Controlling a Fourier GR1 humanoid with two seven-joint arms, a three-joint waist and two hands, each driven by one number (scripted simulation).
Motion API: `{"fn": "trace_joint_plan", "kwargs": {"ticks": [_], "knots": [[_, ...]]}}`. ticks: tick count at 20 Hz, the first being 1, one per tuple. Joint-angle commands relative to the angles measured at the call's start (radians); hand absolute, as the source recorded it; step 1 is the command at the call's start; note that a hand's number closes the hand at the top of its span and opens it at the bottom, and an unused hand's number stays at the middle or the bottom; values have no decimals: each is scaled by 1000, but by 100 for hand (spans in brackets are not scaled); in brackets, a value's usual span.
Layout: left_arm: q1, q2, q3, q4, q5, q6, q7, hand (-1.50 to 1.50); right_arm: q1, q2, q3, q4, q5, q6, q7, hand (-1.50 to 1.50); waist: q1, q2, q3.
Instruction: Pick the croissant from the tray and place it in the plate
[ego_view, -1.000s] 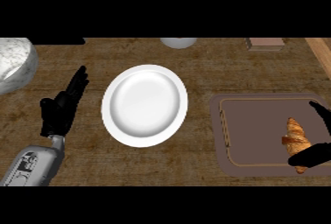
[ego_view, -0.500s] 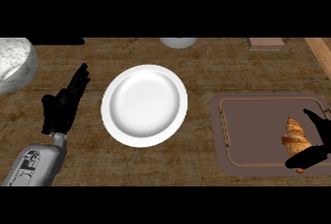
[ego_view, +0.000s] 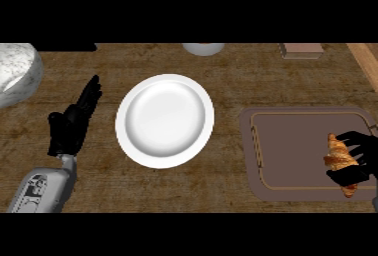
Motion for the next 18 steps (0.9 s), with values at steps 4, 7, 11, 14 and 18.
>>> {"fn": "trace_joint_plan", "kwargs": {"ticks": [4, 7, 11, 14, 18], "knots": [[-56, 8, 87, 143, 13, -69, -77, 0, -46, 46, -15, 74, 94, -49, -56, 150, 0, 5, 4], [-7, -31, 28, -11, -24, -21, 14, 0, 95, 101, 84, -161, 150, -47, 11, 150, -3, 0, 4], [-9, 0, 50, 0, -6, -49, 14, 0, 158, 183, 315, -338, 307, -35, 121, 150, -6, -5, 2], [-18, -27, 42, 40, -41, -15, -28, 0, 201, 191, 365, -493, 391, -86, 150, 150, -16, -2, 3], [3, -2, 50, -13, -6, -59, 23, 0, 183, 203, 416, -599, 538, -231, 130, 150, -8, -7, 4]]}}
